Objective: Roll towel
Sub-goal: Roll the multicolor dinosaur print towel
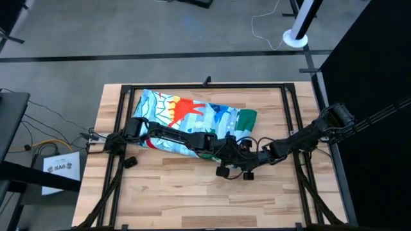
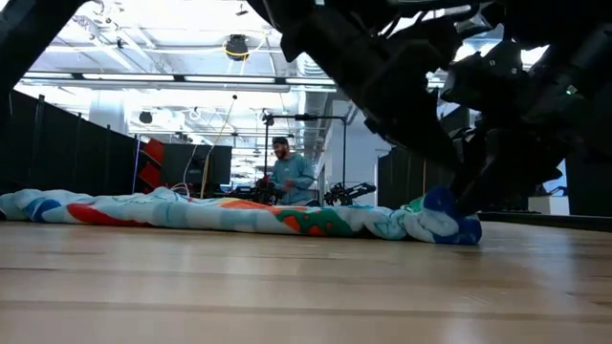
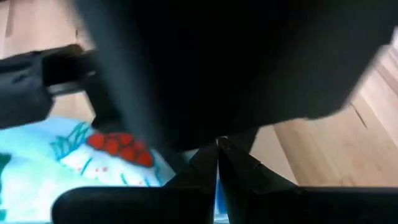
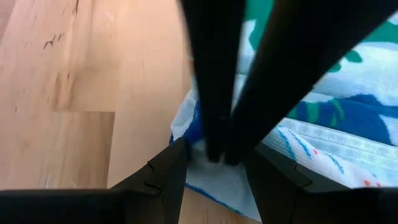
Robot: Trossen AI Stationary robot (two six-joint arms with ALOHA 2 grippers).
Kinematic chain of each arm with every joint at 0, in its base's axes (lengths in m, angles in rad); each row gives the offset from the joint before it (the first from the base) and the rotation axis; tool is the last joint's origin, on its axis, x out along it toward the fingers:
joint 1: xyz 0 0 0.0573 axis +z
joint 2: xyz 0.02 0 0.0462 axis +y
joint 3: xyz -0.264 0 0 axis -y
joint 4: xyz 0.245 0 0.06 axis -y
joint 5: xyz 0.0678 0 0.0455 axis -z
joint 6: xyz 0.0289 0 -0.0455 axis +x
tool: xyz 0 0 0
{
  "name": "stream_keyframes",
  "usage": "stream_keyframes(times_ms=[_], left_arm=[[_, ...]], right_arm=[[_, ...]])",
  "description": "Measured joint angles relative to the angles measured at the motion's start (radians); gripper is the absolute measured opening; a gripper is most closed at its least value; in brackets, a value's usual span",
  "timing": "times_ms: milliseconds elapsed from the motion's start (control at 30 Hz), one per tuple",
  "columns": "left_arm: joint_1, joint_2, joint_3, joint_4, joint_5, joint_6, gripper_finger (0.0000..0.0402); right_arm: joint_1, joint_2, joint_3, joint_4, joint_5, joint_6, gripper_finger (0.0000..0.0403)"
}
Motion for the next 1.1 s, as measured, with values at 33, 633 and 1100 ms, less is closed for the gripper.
stream_keyframes(times_ms=[33,633,1100], left_arm=[[0.0,0.0,-0.002,-0.001,-0.008,-0.006,0.0],[-0.01,-0.113,-0.407,0.62,-0.089,-0.226,0.0],[-0.027,-0.01,-0.406,0.58,-0.083,-0.225,0.0]], right_arm=[[0.0,0.0,0.0,-0.002,0.0,0.0,0.0146],[0.015,0.001,0.0,-0.006,0.0,-0.007,0.0146],[-0.024,-0.051,0.01,-0.08,-0.009,-0.043,0.0146]])
